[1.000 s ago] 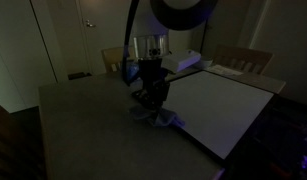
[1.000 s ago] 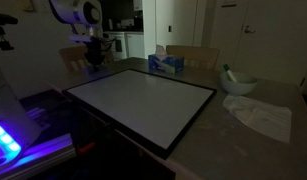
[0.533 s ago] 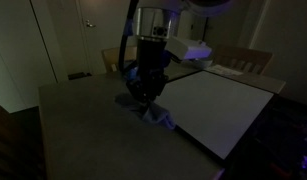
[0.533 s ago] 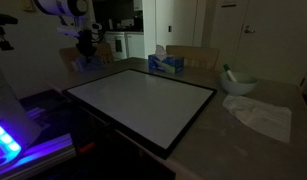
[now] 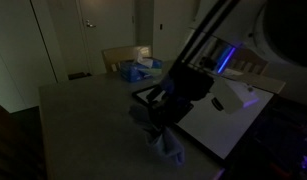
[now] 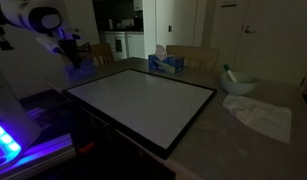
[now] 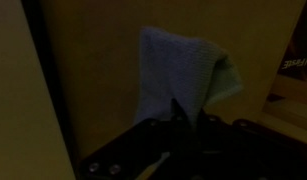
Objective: Wipe the whiteboard with the blue cloth
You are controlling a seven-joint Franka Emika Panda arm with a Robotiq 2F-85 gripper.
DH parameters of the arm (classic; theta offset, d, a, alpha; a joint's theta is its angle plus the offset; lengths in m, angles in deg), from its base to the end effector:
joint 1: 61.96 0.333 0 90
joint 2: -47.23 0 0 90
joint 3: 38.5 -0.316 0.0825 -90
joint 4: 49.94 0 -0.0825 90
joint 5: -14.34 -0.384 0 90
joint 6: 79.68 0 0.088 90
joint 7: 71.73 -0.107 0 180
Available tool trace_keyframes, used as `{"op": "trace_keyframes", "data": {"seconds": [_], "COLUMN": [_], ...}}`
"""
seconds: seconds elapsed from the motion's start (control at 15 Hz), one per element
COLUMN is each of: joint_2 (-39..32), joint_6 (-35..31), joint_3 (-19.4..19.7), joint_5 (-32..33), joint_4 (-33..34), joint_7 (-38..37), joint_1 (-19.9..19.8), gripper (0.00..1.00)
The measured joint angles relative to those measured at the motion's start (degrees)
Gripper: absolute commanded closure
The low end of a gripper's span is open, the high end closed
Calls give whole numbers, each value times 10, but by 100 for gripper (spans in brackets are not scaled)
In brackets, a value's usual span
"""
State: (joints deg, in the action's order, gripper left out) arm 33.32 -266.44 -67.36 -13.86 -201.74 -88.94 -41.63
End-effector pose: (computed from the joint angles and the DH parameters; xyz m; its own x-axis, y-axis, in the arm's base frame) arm 0.3185 0.3105 0.2052 0.9765 -0.0119 0.2153 0.0565 -0.9494 -0.3089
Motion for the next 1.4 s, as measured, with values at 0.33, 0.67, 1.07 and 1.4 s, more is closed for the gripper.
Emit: {"op": "trace_keyframes", "data": {"seconds": [0.33,0.67,1.07,1.4], "joint_2": [-30,-173,-265,-265], "joint_6": [-70,-112,28,137], "joint_3": [-55,-136,-256,-364], "joint_5": [141,405,526,396], "joint_4": [-30,9,13,15], "joint_7": [29,27,41,106], "joint_1": [-146,-357,-612,-719], "gripper": [97,97,97,97]}}
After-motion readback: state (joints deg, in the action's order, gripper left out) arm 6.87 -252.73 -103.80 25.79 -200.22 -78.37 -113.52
